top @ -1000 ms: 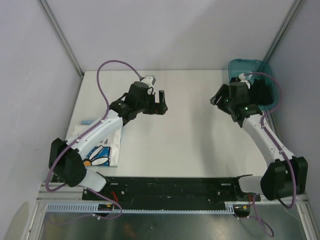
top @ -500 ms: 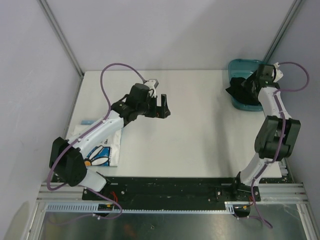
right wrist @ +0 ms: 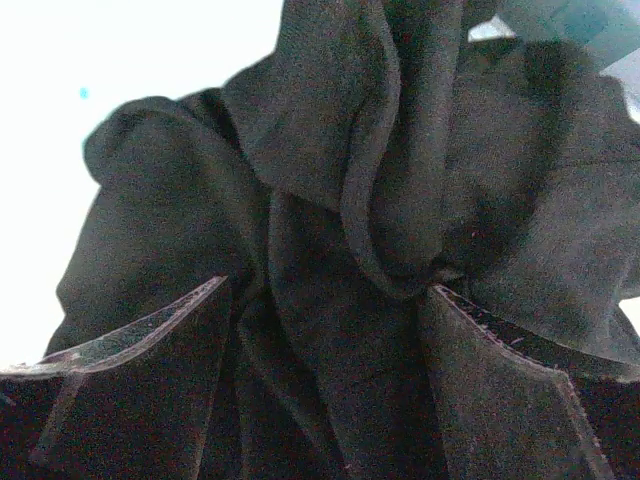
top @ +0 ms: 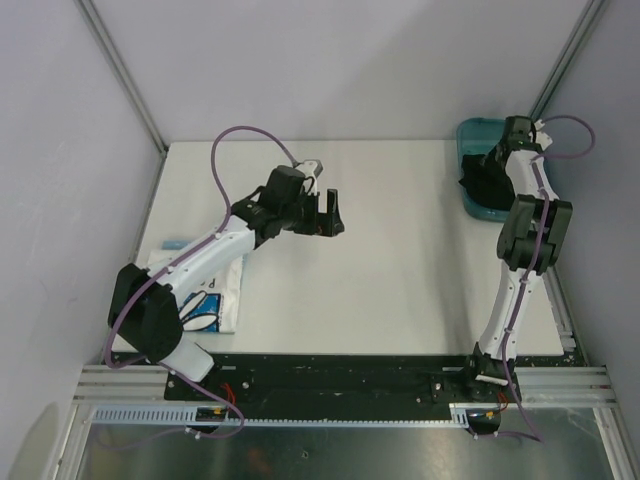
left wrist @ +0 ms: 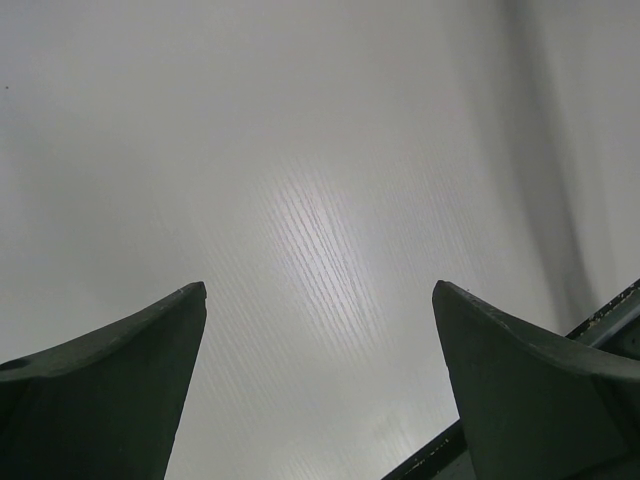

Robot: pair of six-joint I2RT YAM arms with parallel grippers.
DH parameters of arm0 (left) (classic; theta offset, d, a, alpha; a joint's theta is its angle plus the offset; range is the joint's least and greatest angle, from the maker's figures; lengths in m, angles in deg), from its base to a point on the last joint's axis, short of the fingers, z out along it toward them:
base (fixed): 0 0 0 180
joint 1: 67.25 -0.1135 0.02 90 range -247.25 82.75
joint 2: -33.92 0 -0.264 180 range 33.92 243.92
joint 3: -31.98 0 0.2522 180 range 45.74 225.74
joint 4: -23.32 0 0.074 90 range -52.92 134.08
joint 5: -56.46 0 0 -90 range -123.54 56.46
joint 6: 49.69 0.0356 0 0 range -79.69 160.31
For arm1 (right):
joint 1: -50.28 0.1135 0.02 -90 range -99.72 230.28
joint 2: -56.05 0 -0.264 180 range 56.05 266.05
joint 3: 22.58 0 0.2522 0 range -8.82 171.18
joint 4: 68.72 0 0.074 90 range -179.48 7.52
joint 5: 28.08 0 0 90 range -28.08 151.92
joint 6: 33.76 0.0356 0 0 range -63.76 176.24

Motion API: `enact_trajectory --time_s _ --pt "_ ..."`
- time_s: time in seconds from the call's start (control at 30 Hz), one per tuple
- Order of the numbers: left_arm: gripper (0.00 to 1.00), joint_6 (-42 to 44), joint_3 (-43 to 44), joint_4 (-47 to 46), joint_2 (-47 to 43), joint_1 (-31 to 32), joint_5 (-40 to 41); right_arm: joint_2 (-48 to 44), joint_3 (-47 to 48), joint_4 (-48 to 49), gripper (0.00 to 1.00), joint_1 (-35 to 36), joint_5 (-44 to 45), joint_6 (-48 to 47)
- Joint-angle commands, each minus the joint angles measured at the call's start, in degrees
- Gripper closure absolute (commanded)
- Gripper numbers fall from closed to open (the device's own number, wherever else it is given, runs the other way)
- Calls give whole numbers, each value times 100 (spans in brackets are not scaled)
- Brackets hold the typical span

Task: Fold and stack the t-shirts
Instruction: Grab crumpled tshirt from bin with the right arm

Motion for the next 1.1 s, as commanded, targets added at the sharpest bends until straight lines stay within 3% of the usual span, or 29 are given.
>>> enact_trajectory --time_s 0.0,0.13,0.23,0.3,0.43,0.5,1.07 --pt "1 124 252 -125 41 -80 -67 443 438 -467 21 -11 300 33" --pt "1 109 288 -127 146 -139 -98 760 449 -512 23 3 253 63" --pt "0 81 292 -129 177 -157 -99 826 332 -409 31 -1 171 11" --pt "1 74 294 -130 168 -155 -68 750 235 -311 46 -20 79 -22" --pt "0 54 294 -130 127 -159 27 483 210 -162 89 -77 -171 -76" --pt "1 43 307 -126 90 -160 80 300 303 -137 97 -111 -273 -72" --pt "0 49 425 -130 94 -268 242 -1850 1682 -341 100 -153 -809 310"
